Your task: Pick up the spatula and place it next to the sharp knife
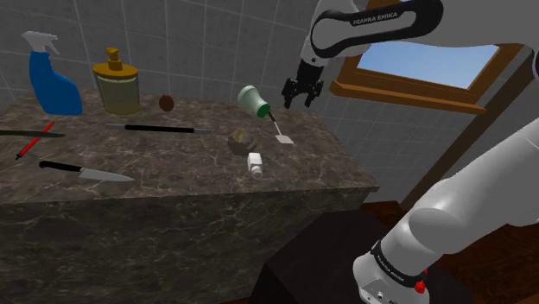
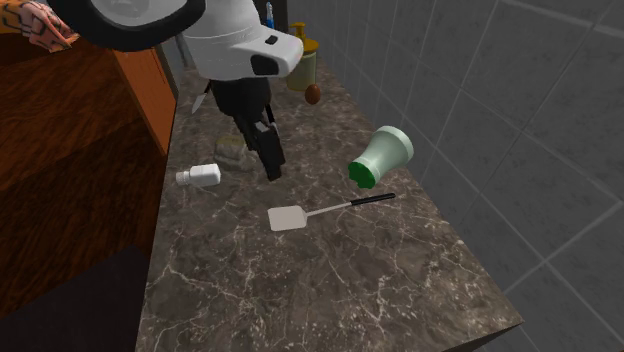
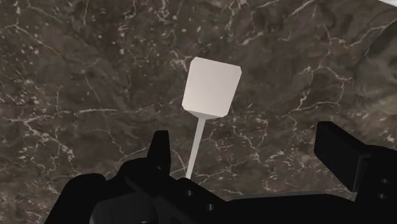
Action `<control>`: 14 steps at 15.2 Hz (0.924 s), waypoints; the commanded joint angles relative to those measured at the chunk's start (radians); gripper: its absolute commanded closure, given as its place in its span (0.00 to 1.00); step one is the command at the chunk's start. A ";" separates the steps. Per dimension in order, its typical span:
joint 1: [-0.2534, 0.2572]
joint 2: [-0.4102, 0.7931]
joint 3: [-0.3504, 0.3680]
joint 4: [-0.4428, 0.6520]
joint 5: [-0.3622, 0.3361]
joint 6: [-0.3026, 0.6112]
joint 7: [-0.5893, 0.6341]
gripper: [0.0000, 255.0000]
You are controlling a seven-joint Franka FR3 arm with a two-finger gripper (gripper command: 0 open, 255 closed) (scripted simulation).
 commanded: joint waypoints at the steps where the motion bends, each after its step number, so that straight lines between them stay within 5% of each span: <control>1: -0.010 0.073 -0.007 0.036 0.003 0.034 0.026 0.00; 14: -0.057 0.490 -0.050 0.316 0.047 0.153 0.148 0.00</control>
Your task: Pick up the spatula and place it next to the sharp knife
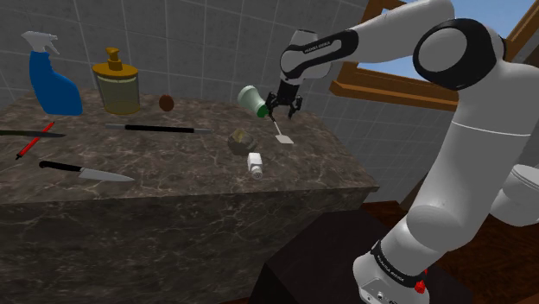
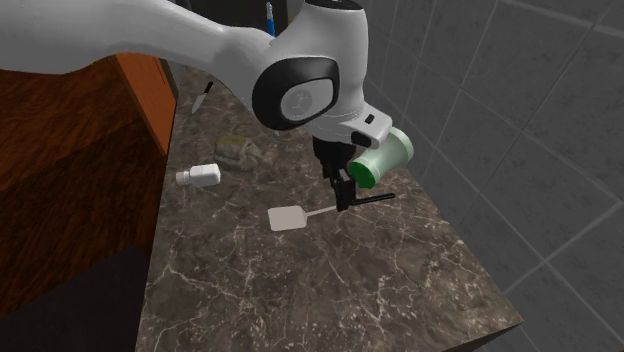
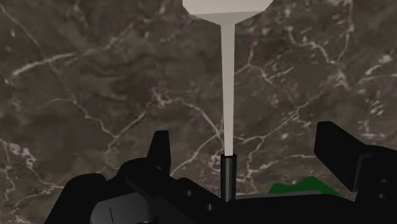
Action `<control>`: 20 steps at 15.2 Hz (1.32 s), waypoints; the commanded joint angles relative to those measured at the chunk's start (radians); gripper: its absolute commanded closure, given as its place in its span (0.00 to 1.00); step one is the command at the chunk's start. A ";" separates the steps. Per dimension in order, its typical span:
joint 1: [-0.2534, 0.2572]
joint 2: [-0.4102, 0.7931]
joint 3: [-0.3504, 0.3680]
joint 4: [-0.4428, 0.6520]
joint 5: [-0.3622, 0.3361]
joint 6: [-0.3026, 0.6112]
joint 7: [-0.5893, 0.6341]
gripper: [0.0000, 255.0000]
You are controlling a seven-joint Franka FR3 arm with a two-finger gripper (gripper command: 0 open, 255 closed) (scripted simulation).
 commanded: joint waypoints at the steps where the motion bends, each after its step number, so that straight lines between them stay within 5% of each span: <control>1: -0.002 0.023 -0.002 0.003 0.002 0.020 0.002 0.00; 14: -0.004 0.063 -0.001 -0.017 0.003 0.081 0.001 0.00; 15: -0.004 0.063 -0.001 -0.017 0.003 0.081 0.001 1.00; 20: -0.004 0.063 -0.001 -0.017 0.003 0.081 0.001 1.00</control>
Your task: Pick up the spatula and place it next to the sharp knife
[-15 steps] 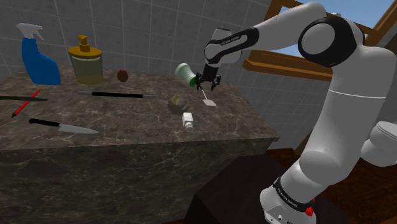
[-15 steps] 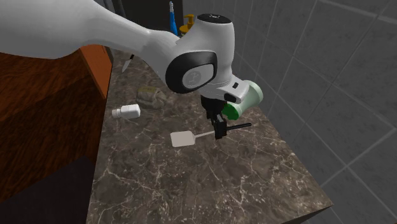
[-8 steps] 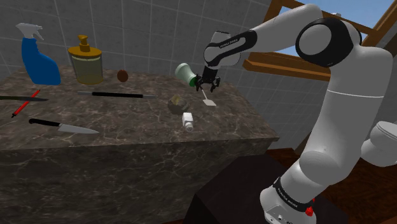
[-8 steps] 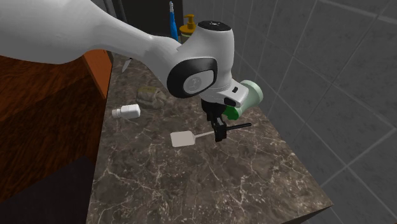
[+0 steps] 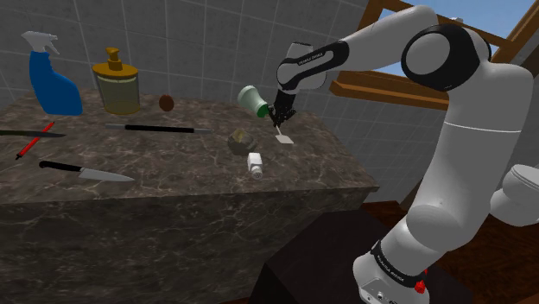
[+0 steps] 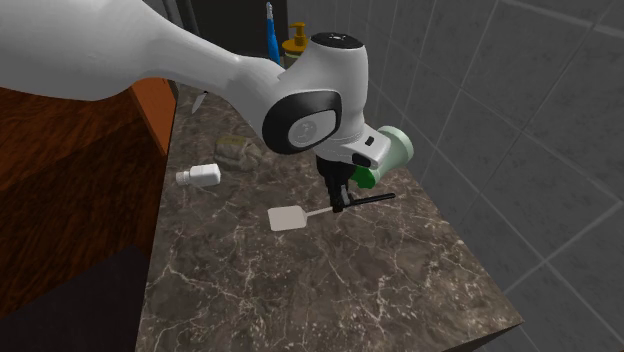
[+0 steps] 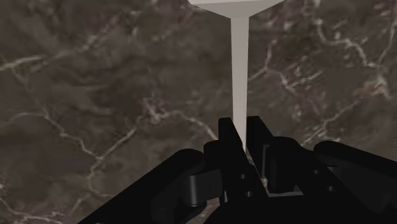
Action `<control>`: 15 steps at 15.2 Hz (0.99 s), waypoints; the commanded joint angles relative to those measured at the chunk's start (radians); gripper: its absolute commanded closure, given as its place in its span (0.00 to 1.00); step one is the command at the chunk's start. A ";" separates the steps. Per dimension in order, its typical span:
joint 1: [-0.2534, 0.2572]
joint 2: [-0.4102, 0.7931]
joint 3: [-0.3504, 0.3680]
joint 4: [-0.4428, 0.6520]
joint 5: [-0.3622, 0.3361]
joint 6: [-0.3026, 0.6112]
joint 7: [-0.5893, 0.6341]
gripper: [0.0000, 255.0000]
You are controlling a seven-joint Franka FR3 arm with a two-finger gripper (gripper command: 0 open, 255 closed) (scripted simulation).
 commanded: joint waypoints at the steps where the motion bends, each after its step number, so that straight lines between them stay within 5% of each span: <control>1: 0.000 0.000 0.000 0.000 0.000 0.000 0.000 1.00; 15: 0.001 -0.064 -0.001 0.063 -0.001 -0.127 -0.001 1.00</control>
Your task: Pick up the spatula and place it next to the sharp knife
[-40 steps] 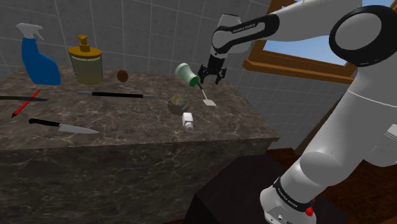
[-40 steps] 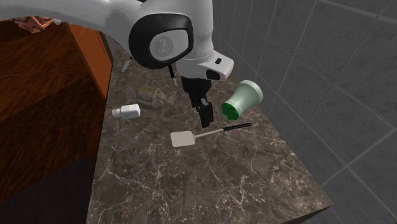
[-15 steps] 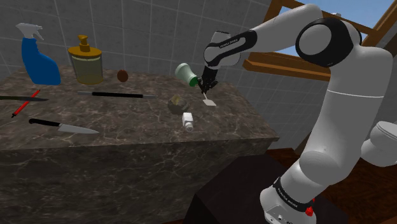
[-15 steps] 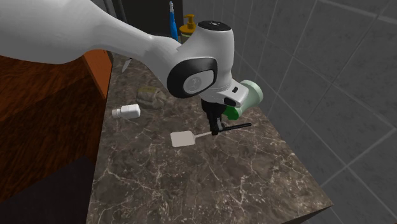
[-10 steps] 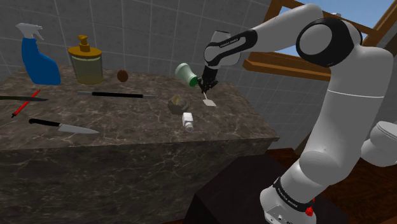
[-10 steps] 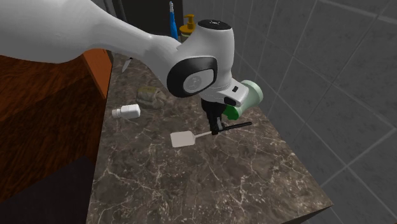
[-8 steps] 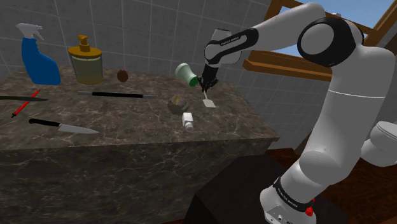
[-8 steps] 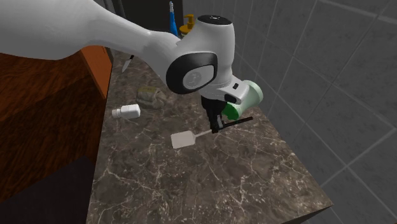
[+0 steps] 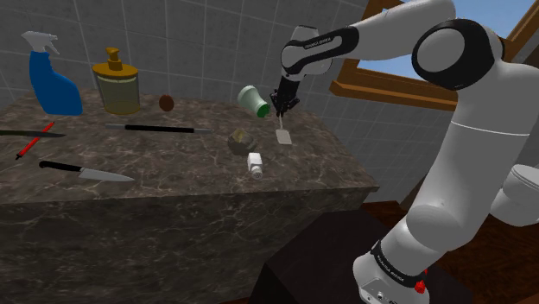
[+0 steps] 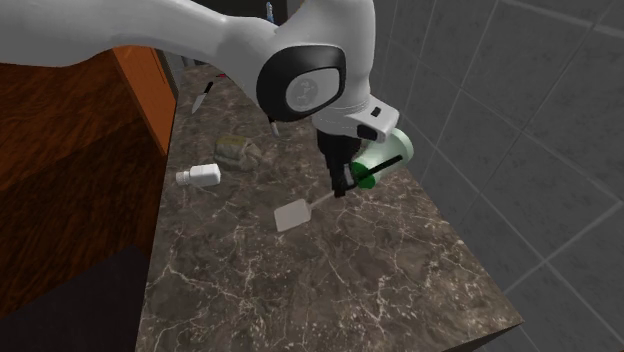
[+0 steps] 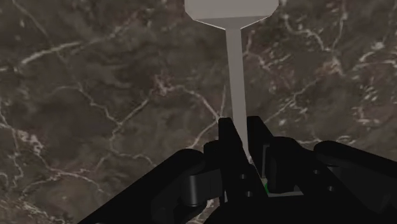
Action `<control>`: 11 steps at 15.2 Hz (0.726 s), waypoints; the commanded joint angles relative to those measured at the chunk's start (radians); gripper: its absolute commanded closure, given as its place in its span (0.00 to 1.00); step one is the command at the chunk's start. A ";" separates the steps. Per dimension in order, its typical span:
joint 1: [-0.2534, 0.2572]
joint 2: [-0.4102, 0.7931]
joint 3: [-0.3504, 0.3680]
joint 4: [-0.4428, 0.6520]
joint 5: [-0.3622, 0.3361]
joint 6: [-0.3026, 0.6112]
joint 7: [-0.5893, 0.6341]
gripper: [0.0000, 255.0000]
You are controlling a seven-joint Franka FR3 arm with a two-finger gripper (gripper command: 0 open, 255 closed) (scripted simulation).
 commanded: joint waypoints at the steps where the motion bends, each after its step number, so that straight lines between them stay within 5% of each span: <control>1: 0.001 -0.012 0.000 0.011 -0.001 -0.023 0.001 1.00; 5: 0.001 -0.029 0.000 0.041 -0.001 -0.070 0.001 1.00; 11: 0.085 -0.071 0.045 -0.016 -0.023 -0.058 0.138 1.00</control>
